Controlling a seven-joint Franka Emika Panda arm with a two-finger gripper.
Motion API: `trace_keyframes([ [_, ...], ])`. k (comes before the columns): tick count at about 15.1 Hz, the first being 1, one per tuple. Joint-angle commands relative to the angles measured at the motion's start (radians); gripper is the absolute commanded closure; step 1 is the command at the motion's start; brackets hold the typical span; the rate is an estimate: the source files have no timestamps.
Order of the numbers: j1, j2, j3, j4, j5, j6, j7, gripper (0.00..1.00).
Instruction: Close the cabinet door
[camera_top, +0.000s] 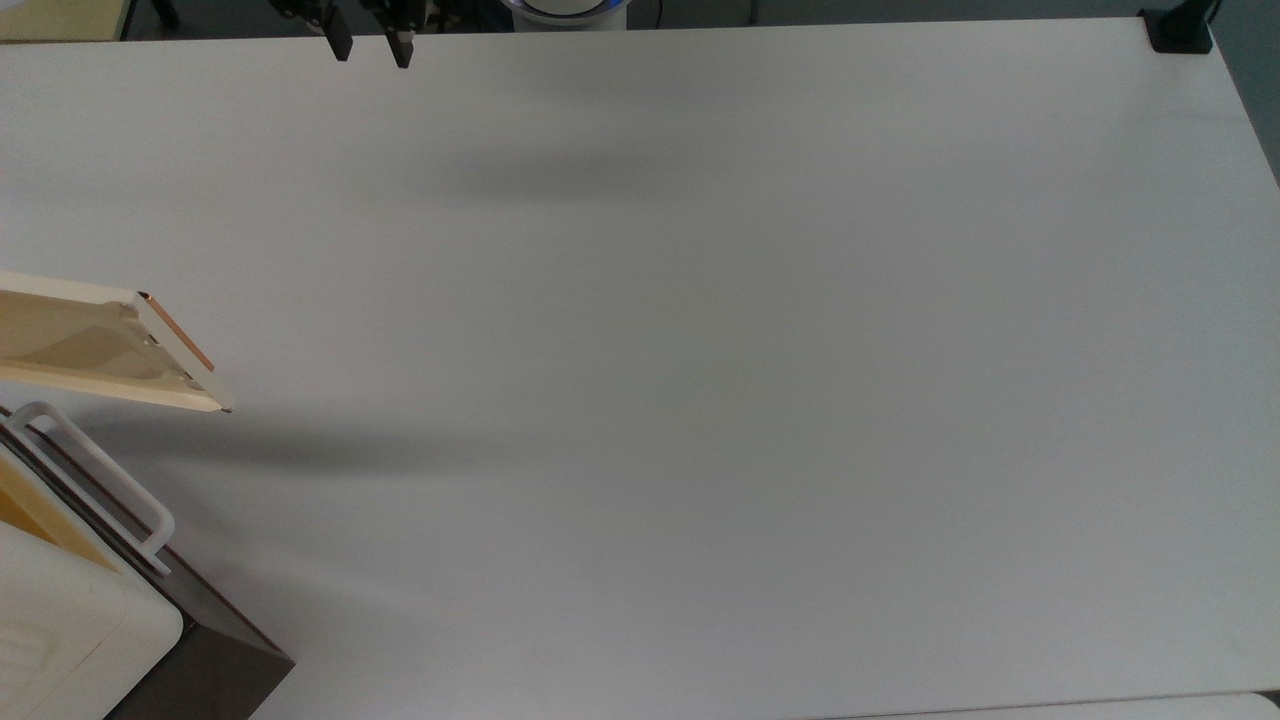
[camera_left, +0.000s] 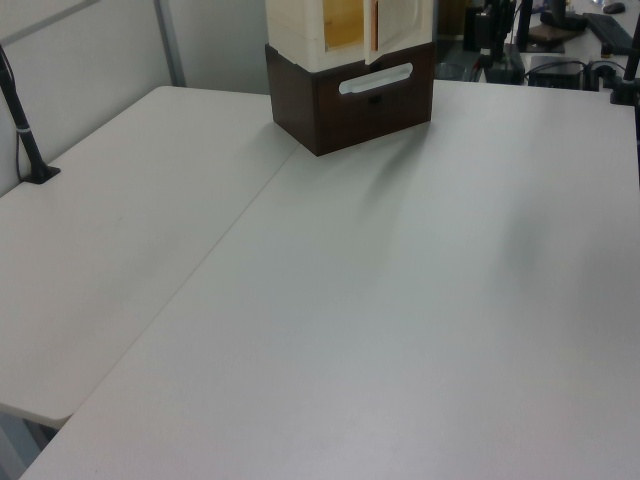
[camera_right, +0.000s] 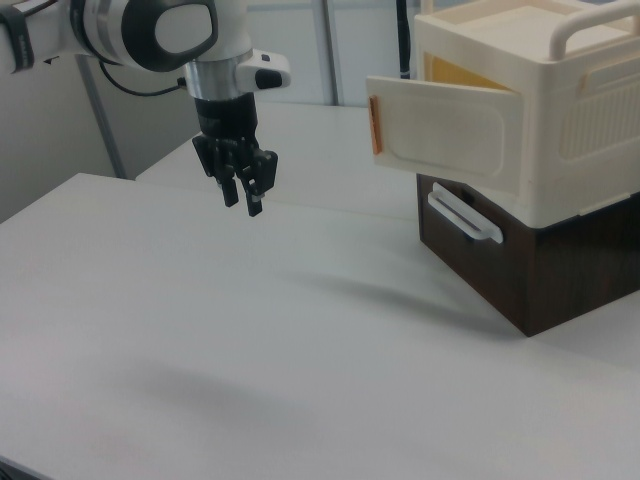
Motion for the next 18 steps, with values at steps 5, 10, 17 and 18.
trace_keyframes([
  [5,0.014,-0.015,-0.029,-0.004,0.018,-0.010,-0.030,0.58],
  [10,0.011,-0.013,-0.029,-0.004,0.018,-0.005,-0.070,0.64],
  [17,0.011,0.024,-0.040,0.040,0.013,0.090,-0.124,0.80],
  [18,0.011,0.039,-0.043,0.054,0.012,0.119,-0.125,0.82],
])
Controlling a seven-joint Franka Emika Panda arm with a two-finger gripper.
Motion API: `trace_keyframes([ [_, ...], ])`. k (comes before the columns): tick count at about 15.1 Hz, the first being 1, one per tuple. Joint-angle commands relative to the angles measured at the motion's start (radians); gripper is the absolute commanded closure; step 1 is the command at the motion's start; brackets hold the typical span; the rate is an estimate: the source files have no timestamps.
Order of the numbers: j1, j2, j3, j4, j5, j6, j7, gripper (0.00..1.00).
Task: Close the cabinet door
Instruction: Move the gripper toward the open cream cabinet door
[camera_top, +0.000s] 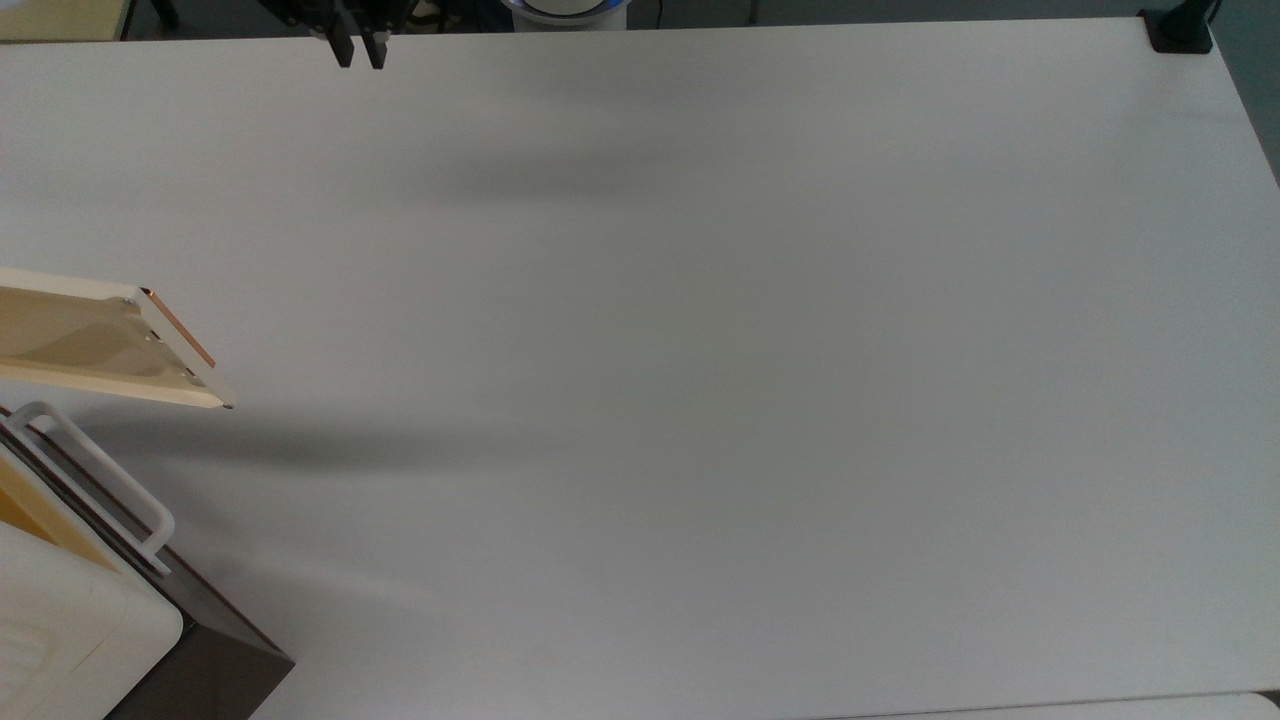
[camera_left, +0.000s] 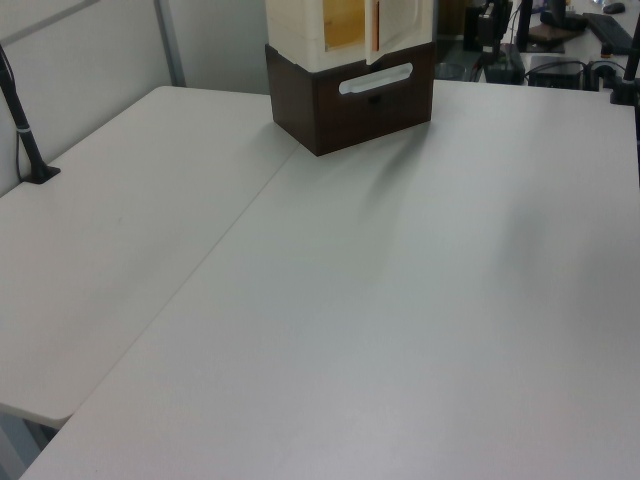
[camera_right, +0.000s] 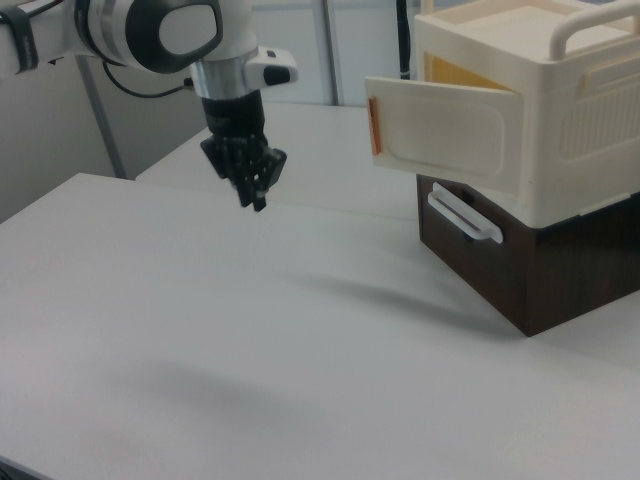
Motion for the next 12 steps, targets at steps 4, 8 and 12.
trace_keyframes([
  [4,0.011,0.108,-0.035,0.083,0.013,0.228,-0.031,0.89],
  [8,0.009,0.195,-0.039,0.120,0.012,0.425,-0.016,0.91],
  [12,0.009,0.251,-0.057,0.120,0.018,0.663,0.029,0.91],
])
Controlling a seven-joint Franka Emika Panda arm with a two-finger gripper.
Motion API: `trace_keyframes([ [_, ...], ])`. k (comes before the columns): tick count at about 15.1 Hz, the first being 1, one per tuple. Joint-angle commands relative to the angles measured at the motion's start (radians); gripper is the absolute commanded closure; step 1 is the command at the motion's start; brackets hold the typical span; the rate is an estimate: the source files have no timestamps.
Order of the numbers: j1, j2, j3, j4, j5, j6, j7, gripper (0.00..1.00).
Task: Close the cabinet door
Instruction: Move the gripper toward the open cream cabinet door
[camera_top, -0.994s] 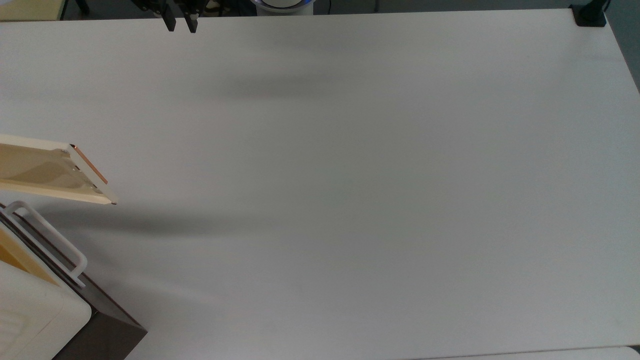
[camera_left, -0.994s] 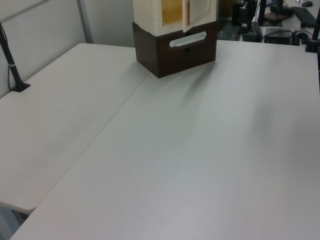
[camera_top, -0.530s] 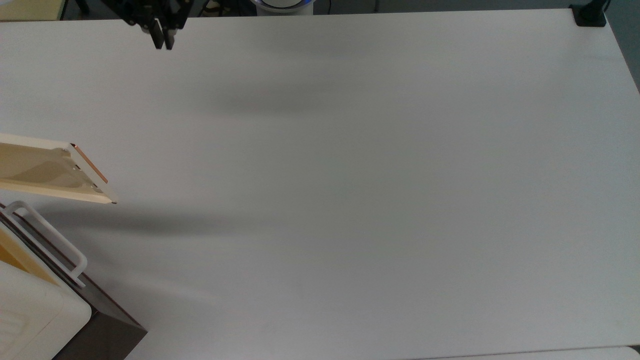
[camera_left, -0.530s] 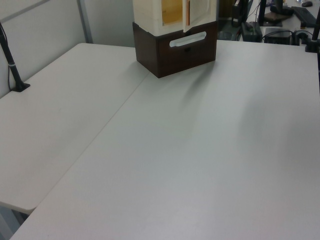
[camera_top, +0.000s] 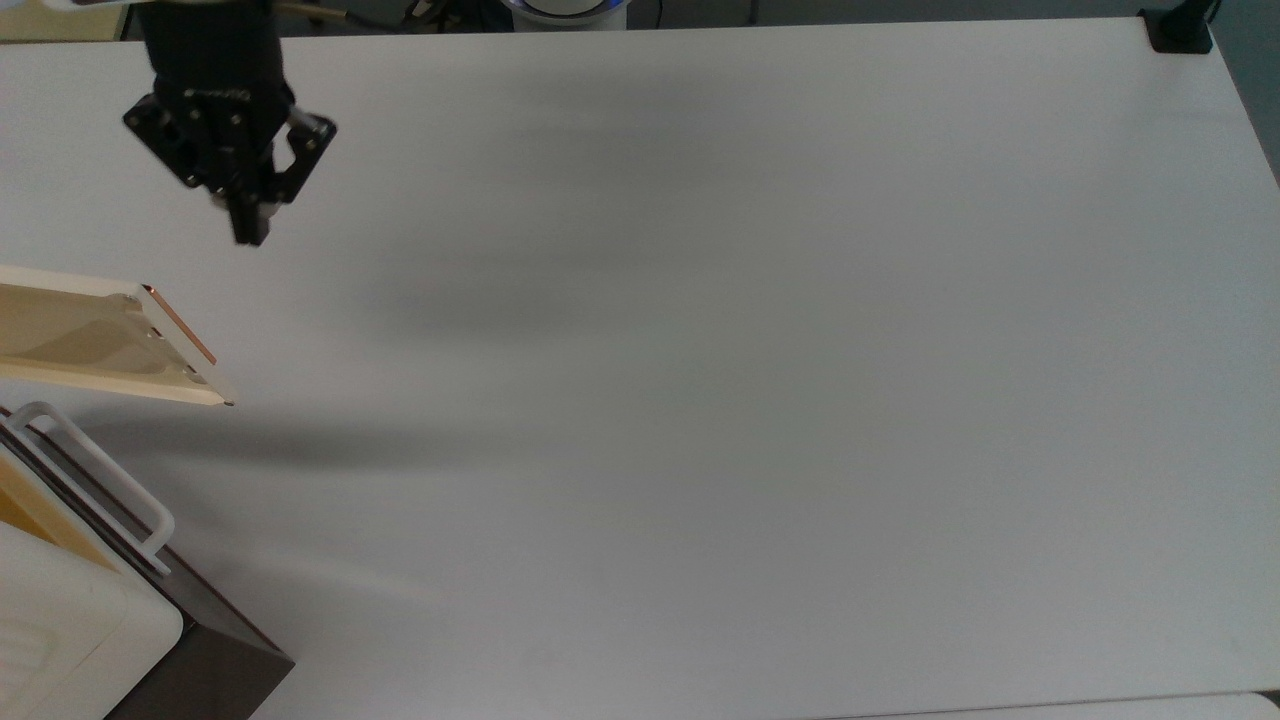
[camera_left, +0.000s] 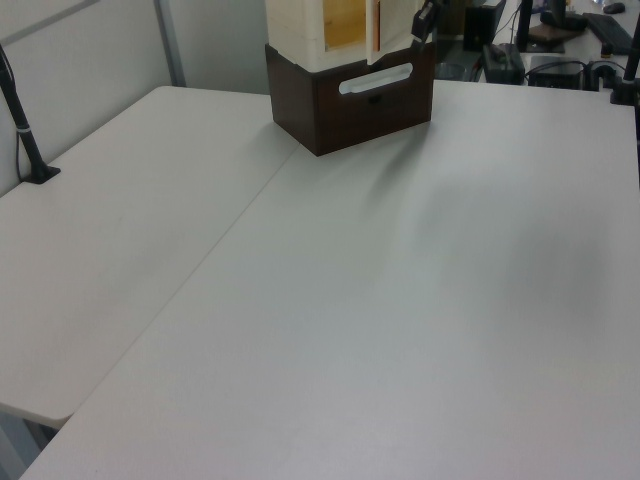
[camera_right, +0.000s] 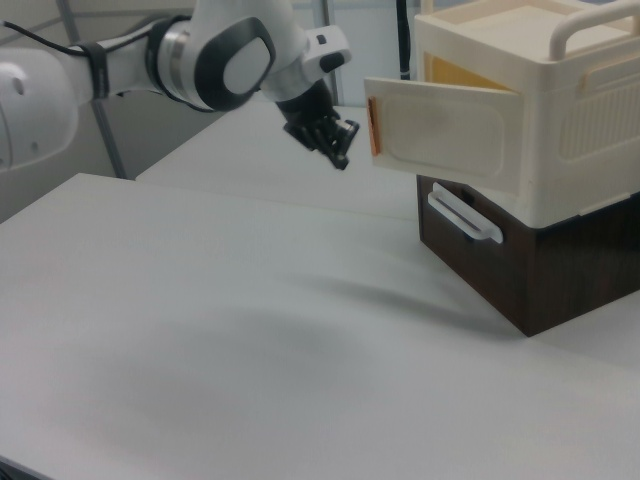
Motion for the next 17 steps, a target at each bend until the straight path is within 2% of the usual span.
trace_keyframes([
  [1,0.010,0.062,-0.023,0.025,0.019,0.197,0.043,0.91],
  [5,0.009,0.122,-0.024,0.026,0.054,0.418,0.084,0.92],
  [11,0.010,0.205,-0.024,0.045,0.056,0.673,0.178,0.92],
  [17,0.000,0.303,-0.024,0.141,0.054,0.756,0.207,0.92],
])
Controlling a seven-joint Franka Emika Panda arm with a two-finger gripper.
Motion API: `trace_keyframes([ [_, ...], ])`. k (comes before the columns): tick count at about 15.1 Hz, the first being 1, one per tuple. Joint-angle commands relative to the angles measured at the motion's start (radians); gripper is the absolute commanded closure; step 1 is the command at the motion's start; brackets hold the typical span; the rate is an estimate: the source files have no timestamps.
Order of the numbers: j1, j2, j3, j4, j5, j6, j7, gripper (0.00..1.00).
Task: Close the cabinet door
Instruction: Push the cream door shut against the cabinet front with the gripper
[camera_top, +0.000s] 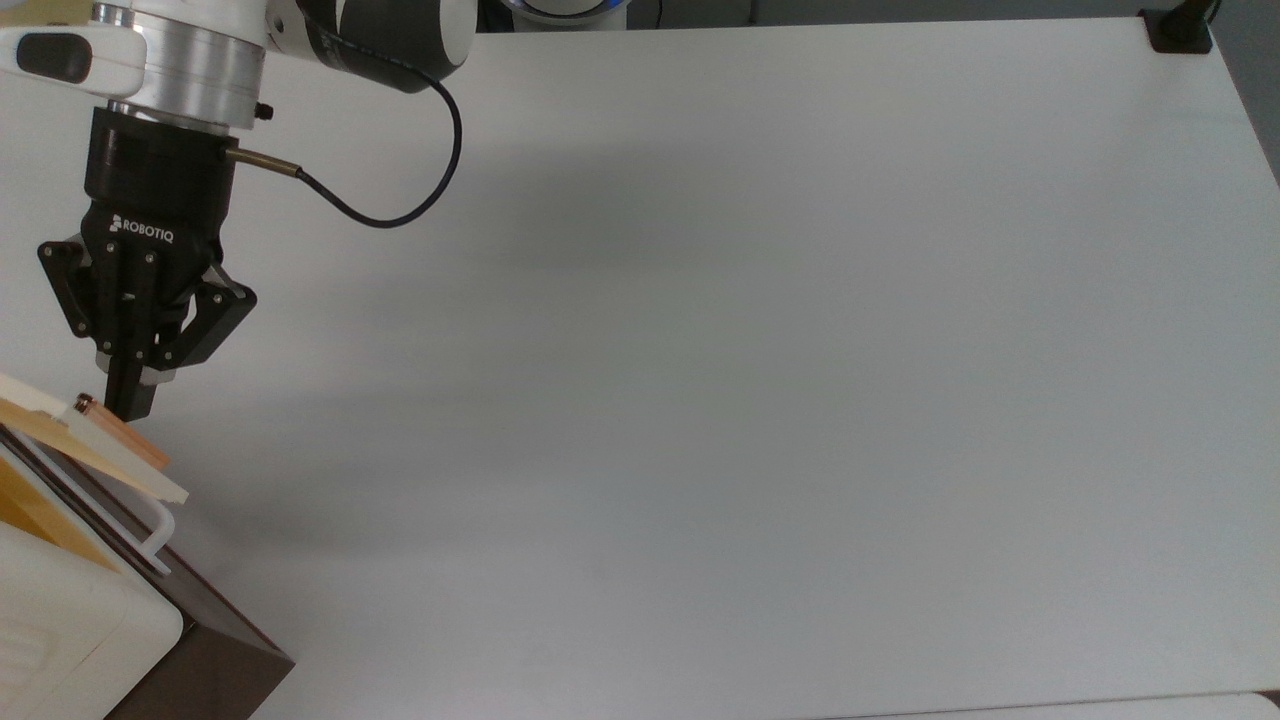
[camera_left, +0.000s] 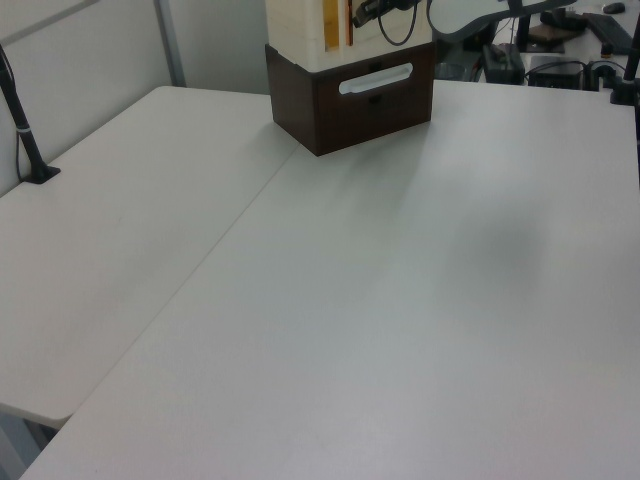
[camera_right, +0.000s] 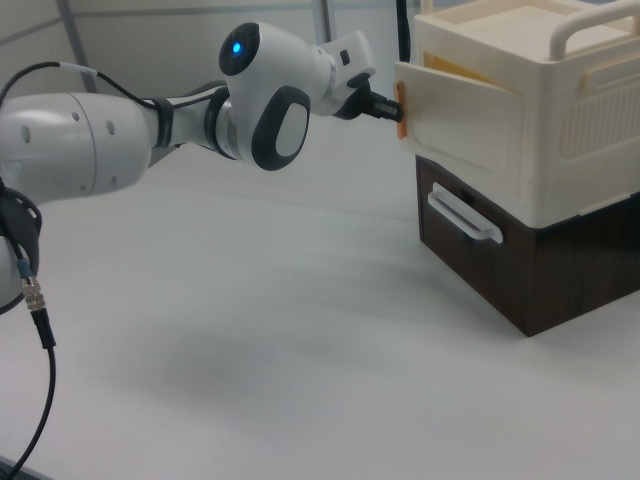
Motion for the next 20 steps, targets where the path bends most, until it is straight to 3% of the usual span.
trace_keyframes([
  [1,0.000,0.090,-0.014,0.089,0.017,0.071,0.017,0.92],
  [6,-0.017,0.132,-0.015,0.106,0.018,0.142,0.023,0.91],
  [11,-0.022,0.212,-0.032,0.193,0.017,0.170,0.047,0.91],
  [20,-0.022,0.242,-0.048,0.204,0.017,0.245,0.052,0.91],
])
